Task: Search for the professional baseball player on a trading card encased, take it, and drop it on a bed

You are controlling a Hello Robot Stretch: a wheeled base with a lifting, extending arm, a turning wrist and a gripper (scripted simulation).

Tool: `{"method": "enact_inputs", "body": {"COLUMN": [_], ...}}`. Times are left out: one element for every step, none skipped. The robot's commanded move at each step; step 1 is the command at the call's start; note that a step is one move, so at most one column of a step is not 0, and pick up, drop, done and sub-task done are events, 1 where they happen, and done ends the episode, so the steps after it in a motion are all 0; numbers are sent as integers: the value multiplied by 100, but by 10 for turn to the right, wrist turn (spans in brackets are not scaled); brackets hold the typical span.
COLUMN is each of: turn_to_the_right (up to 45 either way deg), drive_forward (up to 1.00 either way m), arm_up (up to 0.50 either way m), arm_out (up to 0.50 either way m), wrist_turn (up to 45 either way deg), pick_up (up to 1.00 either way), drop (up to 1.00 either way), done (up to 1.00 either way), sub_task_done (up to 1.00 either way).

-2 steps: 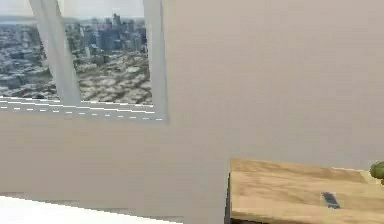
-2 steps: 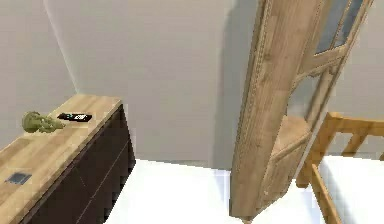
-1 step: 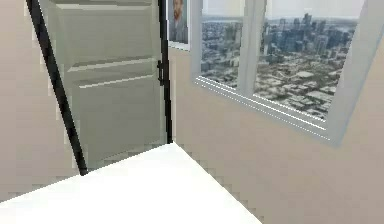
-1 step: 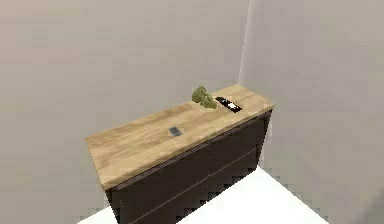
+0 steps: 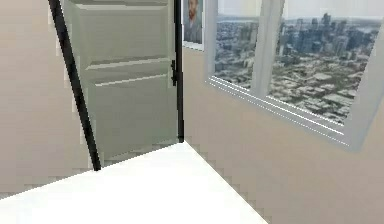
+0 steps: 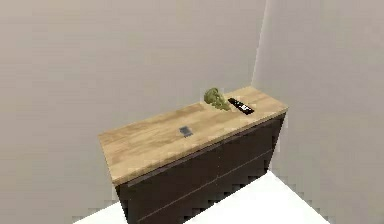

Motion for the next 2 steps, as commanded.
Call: {"method": "enact_inputs", "body": {"turn_to_the_right": [450,210], "drive_forward": [0,0], "arm_up": [0,0], "arm_out": [0,0], "wrist_turn": [0,0], "pick_up": [0,0], "drop": [0,0], "done": [0,0], "sub_task_done": [0,0]}}
